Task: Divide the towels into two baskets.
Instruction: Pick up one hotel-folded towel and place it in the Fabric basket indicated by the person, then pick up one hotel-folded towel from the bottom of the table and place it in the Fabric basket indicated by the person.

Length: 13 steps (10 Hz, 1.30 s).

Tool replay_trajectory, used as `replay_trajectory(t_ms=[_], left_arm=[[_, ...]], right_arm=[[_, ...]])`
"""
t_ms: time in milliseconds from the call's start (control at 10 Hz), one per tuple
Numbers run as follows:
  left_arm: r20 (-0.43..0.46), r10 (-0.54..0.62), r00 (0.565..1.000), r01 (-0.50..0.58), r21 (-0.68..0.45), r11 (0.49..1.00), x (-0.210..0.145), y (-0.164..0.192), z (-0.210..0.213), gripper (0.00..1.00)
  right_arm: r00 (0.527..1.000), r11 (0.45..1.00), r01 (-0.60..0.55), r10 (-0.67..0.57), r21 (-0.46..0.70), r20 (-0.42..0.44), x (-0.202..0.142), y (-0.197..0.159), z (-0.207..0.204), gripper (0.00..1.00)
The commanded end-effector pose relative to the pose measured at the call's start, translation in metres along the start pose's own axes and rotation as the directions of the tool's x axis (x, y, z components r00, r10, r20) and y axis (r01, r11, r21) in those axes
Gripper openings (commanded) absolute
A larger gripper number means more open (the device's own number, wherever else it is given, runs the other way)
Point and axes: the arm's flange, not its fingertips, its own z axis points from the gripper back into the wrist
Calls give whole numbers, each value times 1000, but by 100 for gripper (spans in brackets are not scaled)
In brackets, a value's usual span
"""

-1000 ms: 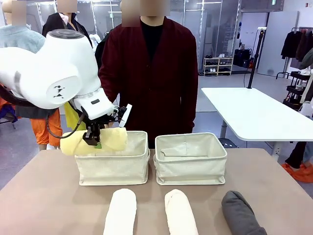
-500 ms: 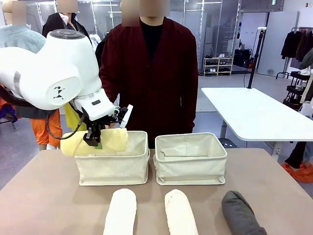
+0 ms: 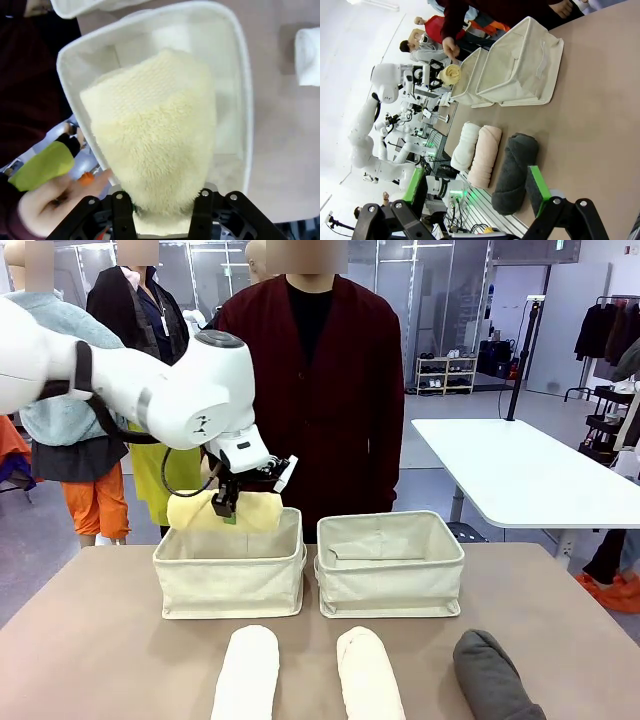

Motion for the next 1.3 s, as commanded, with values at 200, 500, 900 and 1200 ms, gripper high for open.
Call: replay_trajectory(t_ms=[200,500,900,1200], left_arm=[[-54,64,997,-67,-57,996,8,24,-26,83],[-83,69,994,-75,-83,994,8,20,-36,100],[-67,70,995,-76,-90,993,9,16,-40,100],[-67,70,995,-76,-90,993,9,16,-40,100]], right_arm=[[1000,1000,-9,9,7,8,-2,3,1,100],[1000,1000,-9,9,7,8,-2,3,1,100],[1000,1000,-9,9,7,8,-2,3,1,100],[1000,1000,-9,9,7,8,-2,3,1,100]])
